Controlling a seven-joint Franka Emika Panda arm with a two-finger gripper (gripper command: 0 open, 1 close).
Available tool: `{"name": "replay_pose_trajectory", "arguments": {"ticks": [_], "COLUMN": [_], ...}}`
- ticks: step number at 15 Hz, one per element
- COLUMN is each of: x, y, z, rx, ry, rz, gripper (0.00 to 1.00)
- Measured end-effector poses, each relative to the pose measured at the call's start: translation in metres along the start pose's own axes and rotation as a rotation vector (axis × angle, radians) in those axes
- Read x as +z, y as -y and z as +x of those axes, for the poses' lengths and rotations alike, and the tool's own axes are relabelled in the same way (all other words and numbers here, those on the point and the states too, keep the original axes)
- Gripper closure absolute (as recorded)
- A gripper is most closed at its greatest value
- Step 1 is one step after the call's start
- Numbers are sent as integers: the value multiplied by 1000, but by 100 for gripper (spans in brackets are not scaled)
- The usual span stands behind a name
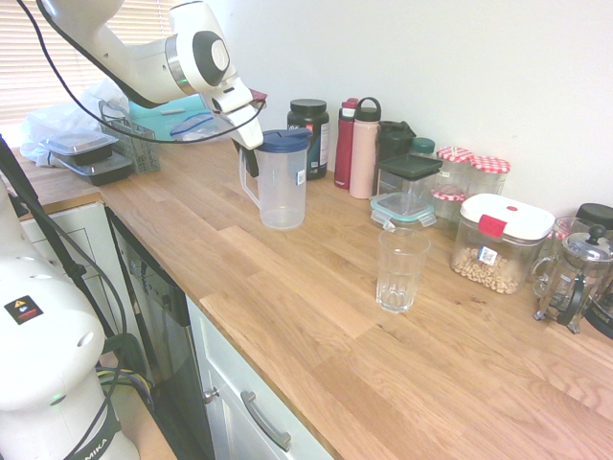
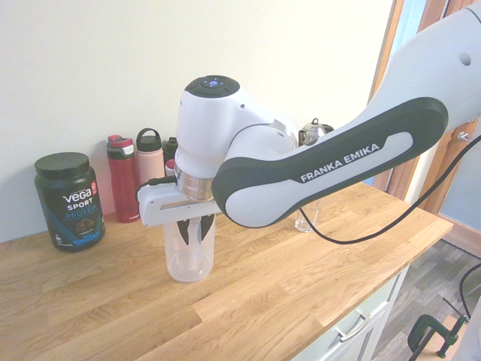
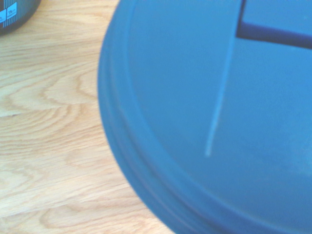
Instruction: Pour me some water
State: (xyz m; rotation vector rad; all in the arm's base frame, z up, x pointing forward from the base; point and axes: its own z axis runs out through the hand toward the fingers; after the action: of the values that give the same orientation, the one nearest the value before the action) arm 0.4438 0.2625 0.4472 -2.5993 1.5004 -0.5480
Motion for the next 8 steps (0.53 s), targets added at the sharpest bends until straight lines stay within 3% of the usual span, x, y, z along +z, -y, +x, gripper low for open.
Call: {"name": "replay_pose_trajectory", "arguments": {"ticks": [5, 8], "x": [-5, -34], "y": [-11, -39], "z": [1, 3], "rx": [-6, -55], "ry": [17, 32], "rz": [5, 29], "gripper": [100, 100]}}
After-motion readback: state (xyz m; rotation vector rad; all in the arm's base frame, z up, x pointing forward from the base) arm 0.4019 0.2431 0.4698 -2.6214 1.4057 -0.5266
